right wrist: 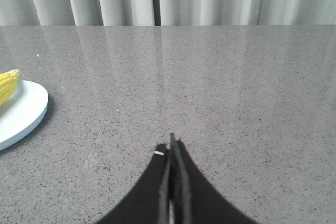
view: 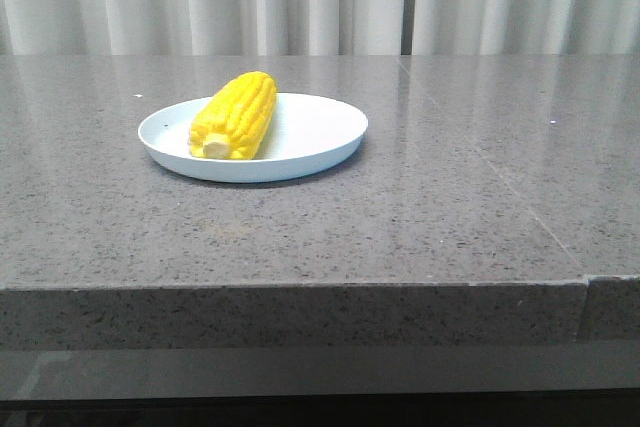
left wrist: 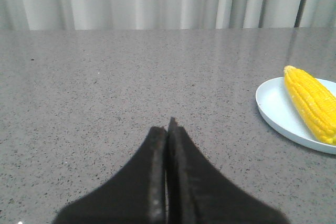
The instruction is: Place corn on plate with both arms
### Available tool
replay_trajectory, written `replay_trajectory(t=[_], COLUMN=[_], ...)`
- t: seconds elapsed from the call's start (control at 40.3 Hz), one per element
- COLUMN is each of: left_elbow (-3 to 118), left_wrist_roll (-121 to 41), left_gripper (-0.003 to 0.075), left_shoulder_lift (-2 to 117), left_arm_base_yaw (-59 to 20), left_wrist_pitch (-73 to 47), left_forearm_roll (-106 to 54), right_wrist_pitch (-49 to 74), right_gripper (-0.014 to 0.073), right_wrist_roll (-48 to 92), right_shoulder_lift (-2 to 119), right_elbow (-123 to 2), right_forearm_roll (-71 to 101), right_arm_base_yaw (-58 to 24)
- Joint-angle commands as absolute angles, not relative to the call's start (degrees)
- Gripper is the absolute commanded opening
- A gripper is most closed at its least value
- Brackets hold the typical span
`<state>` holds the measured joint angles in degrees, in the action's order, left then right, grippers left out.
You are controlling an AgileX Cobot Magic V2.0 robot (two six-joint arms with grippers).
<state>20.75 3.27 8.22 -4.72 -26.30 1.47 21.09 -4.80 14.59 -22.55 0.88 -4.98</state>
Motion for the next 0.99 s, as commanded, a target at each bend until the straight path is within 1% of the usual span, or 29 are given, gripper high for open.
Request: replay_trajectory(t=[0.0, 0.843, 0.967], left_elbow=[22.3, 22.3, 21.0], left_wrist_roll=[3.2, 3.2, 3.2], left_gripper=[-0.002, -0.002, -0.002], left_shoulder_lift=[8.8, 8.8, 7.7], left_arm_base_yaw=[-5.1, -5.1, -4.9], left_wrist_pitch=[-22.2, -22.2, -20.2], left_forearm_roll=[1.6, 1.6, 1.6], right_wrist_pitch=[16.8, 16.8, 16.8], right_gripper=[-0.0091, -0.0091, -0.0091], right_wrist_roll=[-4.2, -4.2, -4.2], right_shoulder_lift=[15.0, 15.0, 15.0], right_elbow=[-24.1, -24.1, -24.1], right_forearm_roll=[0.4, 0.4, 0.4], right_arm_base_yaw=[-4.8, -4.8, -4.8])
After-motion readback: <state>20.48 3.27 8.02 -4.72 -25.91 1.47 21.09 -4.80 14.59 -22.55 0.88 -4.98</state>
